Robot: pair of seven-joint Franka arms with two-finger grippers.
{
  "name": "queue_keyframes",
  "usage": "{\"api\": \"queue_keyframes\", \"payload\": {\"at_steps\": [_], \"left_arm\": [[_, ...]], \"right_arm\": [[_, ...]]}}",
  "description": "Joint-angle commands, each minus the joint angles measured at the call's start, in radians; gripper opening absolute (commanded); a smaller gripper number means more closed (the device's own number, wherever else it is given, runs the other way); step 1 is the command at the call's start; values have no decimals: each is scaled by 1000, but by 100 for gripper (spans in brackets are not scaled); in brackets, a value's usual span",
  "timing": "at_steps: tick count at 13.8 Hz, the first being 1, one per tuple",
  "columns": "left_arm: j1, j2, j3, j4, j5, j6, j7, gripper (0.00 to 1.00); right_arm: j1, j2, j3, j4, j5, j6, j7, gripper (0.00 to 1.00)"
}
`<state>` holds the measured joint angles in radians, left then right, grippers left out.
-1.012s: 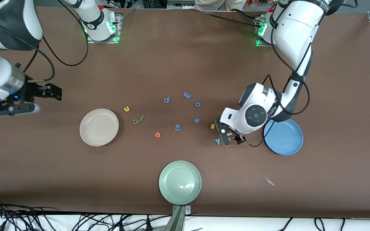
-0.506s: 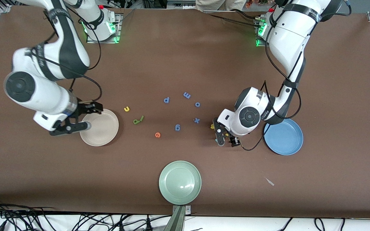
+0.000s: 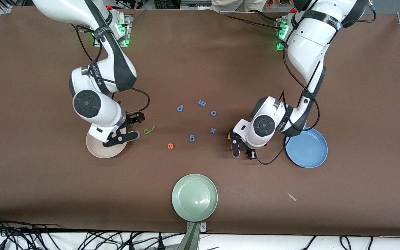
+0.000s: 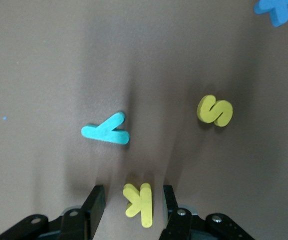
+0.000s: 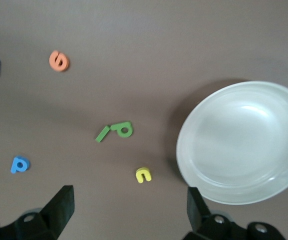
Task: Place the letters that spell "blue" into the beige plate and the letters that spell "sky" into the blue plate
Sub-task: 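Grasp the yellow k with the left gripper while the right gripper reaches, then place the k on the blue plate while the right gripper grasps the u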
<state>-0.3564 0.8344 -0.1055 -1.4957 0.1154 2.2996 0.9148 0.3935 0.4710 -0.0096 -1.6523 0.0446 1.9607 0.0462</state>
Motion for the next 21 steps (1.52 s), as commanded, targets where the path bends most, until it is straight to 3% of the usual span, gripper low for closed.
{"api": "queue_keyframes", "payload": {"at_steps": [1,3,5,8,10,12,17,18,20,21], "left_arm": [[-13,-3,4,-3,27,7,10,7],[-9,-11,4,-4,27,-3,10,0],[-4,-31,4,-3,27,-31,7,0],[19,-89,10,0,26,-122,7,0],[43,-141,15,-3,24,-263,-10,0],[111,-176,17,-4,26,-337,-8,0],[256,-189,18,-72,30,-355,-7,0],[267,-190,18,-95,30,-347,-17,9],[290,-199,15,-144,27,-310,-78,73],[292,-210,15,-152,29,-304,-86,100]], "right_arm": [[-33,-67,51,-142,14,105,-5,100],[-59,-100,88,-280,0,258,-38,100],[-74,-112,92,-366,0,370,-136,100],[-117,-104,111,-406,0,424,-259,100],[-120,-98,117,-452,0,507,-287,100],[-120,-75,123,-472,0,569,-287,100],[-120,-54,143,-558,0,717,-285,99],[-120,-54,143,-564,0,725,-289,99],[-120,-54,143,-575,0,728,-289,95],[-120,-55,142,-584,0,744,-289,94]]}}
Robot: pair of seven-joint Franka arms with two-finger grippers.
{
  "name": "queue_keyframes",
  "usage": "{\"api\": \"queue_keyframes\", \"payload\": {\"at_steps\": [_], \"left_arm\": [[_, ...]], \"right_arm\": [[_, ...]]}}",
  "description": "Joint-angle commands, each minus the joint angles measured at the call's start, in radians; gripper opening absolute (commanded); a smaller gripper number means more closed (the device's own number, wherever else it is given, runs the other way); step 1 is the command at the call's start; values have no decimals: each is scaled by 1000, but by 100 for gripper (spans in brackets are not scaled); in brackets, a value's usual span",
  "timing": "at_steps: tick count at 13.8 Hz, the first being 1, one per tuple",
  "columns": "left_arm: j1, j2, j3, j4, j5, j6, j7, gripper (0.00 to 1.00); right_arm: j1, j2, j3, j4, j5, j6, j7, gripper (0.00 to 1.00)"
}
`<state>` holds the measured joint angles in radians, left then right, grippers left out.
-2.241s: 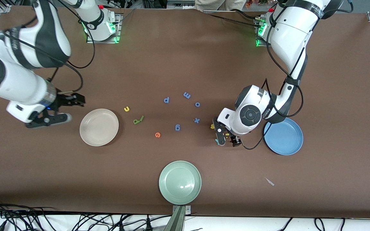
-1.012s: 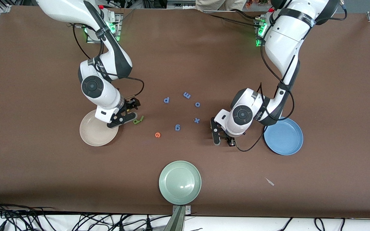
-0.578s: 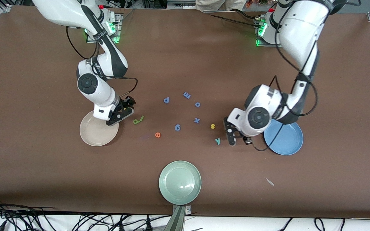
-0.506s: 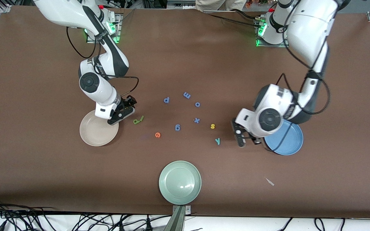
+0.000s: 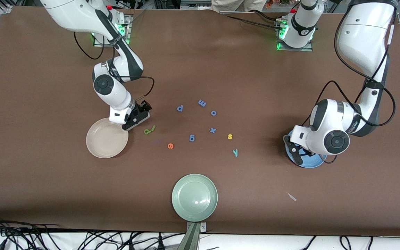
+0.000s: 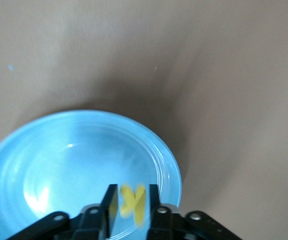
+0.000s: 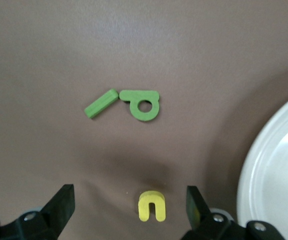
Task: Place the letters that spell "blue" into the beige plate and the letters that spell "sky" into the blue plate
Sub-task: 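Place the k on the blue plate while the right gripper grasps the u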
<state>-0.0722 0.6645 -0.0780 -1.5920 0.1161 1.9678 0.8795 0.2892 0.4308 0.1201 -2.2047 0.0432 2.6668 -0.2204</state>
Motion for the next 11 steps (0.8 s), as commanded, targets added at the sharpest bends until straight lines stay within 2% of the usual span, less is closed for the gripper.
{"api": "queue_keyframes", "payload": {"at_steps": [1,5,9,11], "left_arm": [[8,-45,-14,-56,27,25,-57,100],[-6,-77,-32,-34,10,16,-204,100],[-35,-74,-121,-23,-32,22,-539,100],[-105,-72,-135,-23,-29,29,-745,100]], "right_arm": [[-16,-15,12,-41,1,48,-22,94],[-39,-17,12,-52,1,59,-37,85],[-47,-18,12,-63,1,67,-47,70],[-48,-18,12,-64,1,67,-47,62]]}}
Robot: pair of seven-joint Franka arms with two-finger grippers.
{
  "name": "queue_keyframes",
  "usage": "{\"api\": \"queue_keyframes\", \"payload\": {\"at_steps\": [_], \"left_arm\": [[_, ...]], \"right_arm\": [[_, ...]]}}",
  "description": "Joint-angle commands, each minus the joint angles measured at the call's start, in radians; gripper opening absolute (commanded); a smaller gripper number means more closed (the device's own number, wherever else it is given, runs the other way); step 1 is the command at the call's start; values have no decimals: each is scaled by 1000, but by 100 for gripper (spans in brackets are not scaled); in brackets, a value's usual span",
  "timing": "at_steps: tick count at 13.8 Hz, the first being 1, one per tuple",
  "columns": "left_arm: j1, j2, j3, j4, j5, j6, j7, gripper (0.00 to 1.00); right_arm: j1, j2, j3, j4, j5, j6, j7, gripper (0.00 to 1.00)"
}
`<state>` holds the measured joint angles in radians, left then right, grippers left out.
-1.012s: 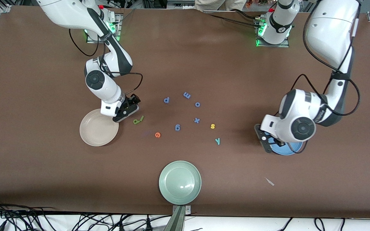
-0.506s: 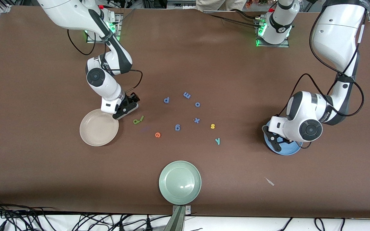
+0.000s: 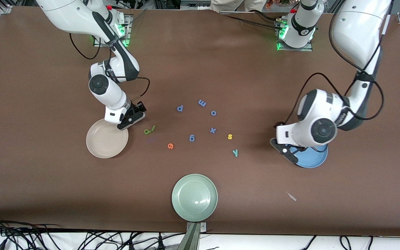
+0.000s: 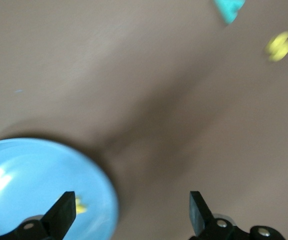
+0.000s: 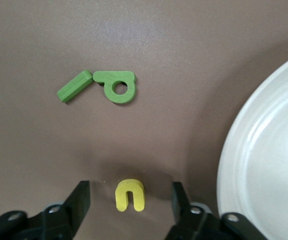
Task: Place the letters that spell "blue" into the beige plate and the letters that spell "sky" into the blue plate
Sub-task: 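Place the k on the blue plate while the right gripper grasps the u, then grasp the s with the left gripper while the right gripper releases the u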
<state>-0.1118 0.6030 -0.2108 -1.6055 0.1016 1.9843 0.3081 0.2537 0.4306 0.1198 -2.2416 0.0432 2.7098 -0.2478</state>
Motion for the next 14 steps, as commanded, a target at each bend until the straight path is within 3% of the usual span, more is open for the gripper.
{"api": "queue_keyframes", "payload": {"at_steps": [1,6,8,11,14], "left_arm": [[-98,-8,-2,-10,-14,21,-269,100],[-258,78,1,-17,0,217,-720,97],[-276,110,2,-27,0,289,-753,90],[-287,138,5,-27,-2,334,-754,65],[-287,150,8,-27,15,361,-756,60]], "right_arm": [[-13,-18,12,-27,1,24,-19,58],[-13,-16,12,-27,1,25,-19,45],[-13,-15,12,-29,1,25,-19,38],[-13,-18,12,-29,1,24,-19,30],[-13,-39,12,-21,1,15,-19,26]]}}
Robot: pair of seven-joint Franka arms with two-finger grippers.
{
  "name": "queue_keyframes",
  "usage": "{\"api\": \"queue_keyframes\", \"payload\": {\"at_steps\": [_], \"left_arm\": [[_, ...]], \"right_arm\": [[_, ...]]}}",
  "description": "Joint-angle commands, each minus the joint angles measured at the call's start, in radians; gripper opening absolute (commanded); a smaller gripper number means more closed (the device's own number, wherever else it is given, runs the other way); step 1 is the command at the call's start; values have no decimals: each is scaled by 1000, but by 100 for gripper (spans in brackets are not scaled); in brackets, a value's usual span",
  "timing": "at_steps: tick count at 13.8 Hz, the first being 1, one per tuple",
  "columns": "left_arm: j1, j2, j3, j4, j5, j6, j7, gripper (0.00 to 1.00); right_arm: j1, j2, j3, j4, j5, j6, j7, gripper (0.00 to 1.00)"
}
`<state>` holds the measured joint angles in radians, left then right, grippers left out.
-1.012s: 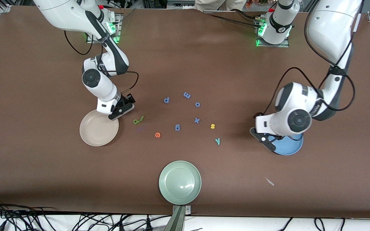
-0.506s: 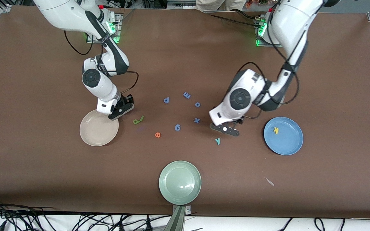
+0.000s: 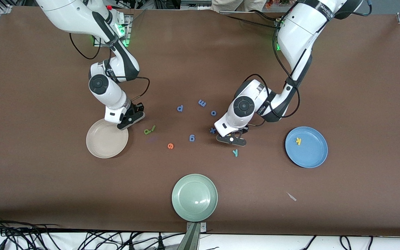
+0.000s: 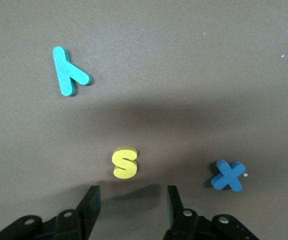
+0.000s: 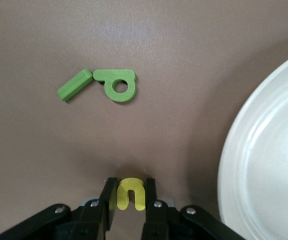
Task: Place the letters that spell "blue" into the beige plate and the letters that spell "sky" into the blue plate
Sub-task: 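Grasp the s with the left gripper while the right gripper releases the u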
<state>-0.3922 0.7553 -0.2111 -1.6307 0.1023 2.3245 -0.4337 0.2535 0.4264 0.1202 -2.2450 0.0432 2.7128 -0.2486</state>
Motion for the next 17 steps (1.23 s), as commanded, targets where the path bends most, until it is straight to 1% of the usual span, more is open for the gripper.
{"api": "queue_keyframes", "payload": {"at_steps": [1,2,3,5,6,7,8,9,10,11,12,13,14,15,16,17], "left_arm": [[-4,1,10,-1,20,33,-20,60],[-5,4,12,-1,23,48,-28,59],[-7,7,12,0,31,58,-42,57],[-5,15,12,0,66,62,-53,56],[-5,21,12,-1,71,78,-69,54],[-7,22,12,-1,73,84,-85,50],[-7,22,12,0,83,82,-85,48],[-4,22,12,-1,112,82,-86,39],[-2,21,10,-1,131,82,-86,24],[-1,19,10,-1,134,82,-86,10],[3,16,10,-1,134,79,-86,0],[7,9,10,-1,135,69,-85,0],[15,-7,10,0,135,44,-79,0],[27,-29,10,8,135,-9,-73,0],[36,-57,10,9,135,-69,-63,0],[55,-83,10,11,135,-124,-44,0]], "right_arm": [[-13,-47,12,-12,1,7,-20,26],[-14,-60,12,4,1,-20,-17,26],[-14,-69,12,28,1,-72,-18,26],[-25,-87,12,94,-2,-189,-26,26],[-51,-89,10,122,-3,-233,-64,26],[-75,-89,7,142,-2,-254,-122,26],[-97,-86,1,153,-2,-257,-171,26],[-115,-77,-16,168,-2,-257,-225,26],[-123,-60,-30,188,0,-257,-271,27],[-132,-38,-33,214,0,-257,-290,30],[-135,-14,-33,235,0,-255,-287,34],[-132,5,-31,251,3,-255,-275,36],[-132,11,-31,252,6,-251,-268,48],[-129,12,-30,252,10,-251,-244,54],[-129,12,-24,252,7,-251,-195,58],[-123,12,-16,258,6,-252,-148,60]]}}
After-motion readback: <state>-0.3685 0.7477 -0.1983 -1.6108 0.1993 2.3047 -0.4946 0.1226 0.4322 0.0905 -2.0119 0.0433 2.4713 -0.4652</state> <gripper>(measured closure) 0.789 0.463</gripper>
